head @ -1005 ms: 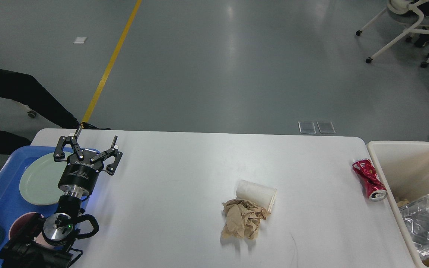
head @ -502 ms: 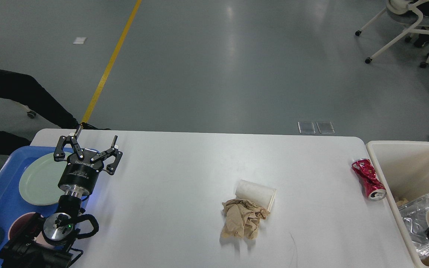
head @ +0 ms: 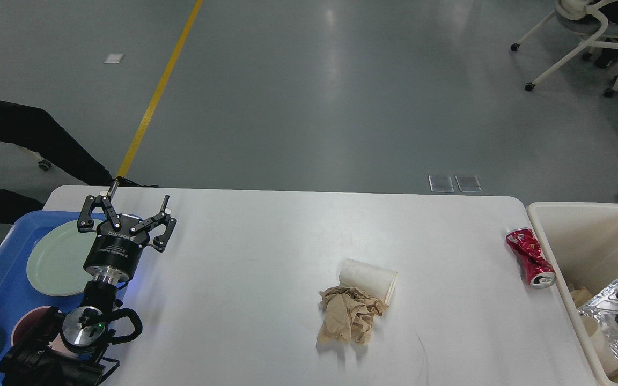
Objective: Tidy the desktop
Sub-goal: 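Bring the right gripper back over the crumpled paper on the table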
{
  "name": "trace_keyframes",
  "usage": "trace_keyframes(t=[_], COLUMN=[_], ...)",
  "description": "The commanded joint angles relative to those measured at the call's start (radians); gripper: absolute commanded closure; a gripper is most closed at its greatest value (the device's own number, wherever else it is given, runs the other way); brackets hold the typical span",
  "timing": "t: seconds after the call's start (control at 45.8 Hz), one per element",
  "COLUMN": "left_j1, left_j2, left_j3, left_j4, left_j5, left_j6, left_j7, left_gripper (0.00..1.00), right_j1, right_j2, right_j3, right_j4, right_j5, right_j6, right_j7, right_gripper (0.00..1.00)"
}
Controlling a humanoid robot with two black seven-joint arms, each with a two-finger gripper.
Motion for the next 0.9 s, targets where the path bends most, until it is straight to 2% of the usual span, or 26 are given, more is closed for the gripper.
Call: trace_keyframes(t=[0.0, 0.175, 0.306, 0.415, 0.677, 0.874], left_j1=[0.0, 0.0, 0.0, 0.0, 0.0, 0.0], left_j2=[0.0, 0.0, 0.0, 0.0, 0.0, 0.0], left_j3=[0.0, 0.0, 0.0, 0.0, 0.0, 0.0], left_j4=[0.0, 0.0, 0.0, 0.0, 0.0, 0.0], left_j5=[0.0, 0.0, 0.0, 0.0, 0.0, 0.0], left_j6=[0.0, 0.0, 0.001, 0.001, 0.001, 0.001], left_j7=[0.0, 0.002, 0.002, 0.002, 0.0, 0.0], left_gripper=[0.03, 0.03, 0.03, 0.03, 0.03, 0.03], right_j1=[0.219, 0.534, 0.752, 0.953, 1.283, 1.504], right_j2=[-0.082, -0.113, -0.105, -0.069, 0.062, 0.119], right_j3=[-0.029, -0.167, -0.285, -0.344, -0.336, -0.281], right_j4=[0.157, 0.471, 0.708, 0.874, 1.012, 1.222], right_j5=[-0.034, -0.211, -0.22, -0.222, -0.209, -0.206], right_j6=[0.134, 0.228, 0.237, 0.306, 0.654, 0.693], right_j7=[-0.004, -0.004, -0.004, -0.004, -0.007, -0.014], right_gripper=[0.0, 0.0, 0.0, 0.0, 0.0, 0.0])
